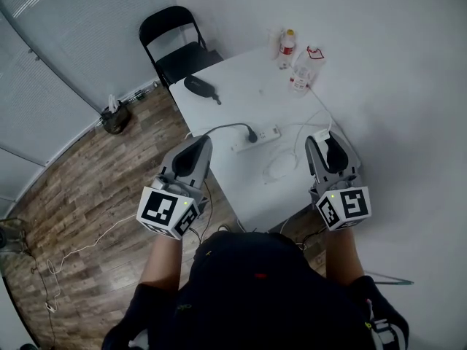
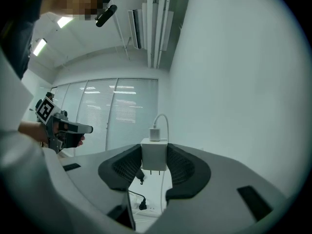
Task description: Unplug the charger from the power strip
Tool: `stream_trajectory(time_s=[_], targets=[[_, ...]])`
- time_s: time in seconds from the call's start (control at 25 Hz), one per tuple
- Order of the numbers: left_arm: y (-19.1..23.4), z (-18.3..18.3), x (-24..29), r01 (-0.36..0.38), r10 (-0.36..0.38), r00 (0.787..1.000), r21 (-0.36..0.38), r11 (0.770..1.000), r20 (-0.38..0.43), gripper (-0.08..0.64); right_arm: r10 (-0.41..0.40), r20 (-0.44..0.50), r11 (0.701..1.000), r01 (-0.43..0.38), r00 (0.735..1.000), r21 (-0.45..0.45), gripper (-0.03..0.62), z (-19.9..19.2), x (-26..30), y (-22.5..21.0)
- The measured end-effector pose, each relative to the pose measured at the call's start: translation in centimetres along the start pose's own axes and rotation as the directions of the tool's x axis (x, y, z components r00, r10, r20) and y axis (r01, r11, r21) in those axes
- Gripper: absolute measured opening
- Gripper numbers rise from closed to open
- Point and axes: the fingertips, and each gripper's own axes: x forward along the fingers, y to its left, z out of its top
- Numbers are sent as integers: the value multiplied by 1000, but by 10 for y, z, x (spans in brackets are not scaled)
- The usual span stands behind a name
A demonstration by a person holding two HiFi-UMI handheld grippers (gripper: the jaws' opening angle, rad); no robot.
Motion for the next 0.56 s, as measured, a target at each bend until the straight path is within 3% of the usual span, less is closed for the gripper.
stream_trajectory(time_s=[0.56], targets=[[-2, -3, -3, 0, 0, 1000, 9, 1000, -13, 20, 19, 14, 1000, -19, 1000, -14, 169, 4, -1, 5]])
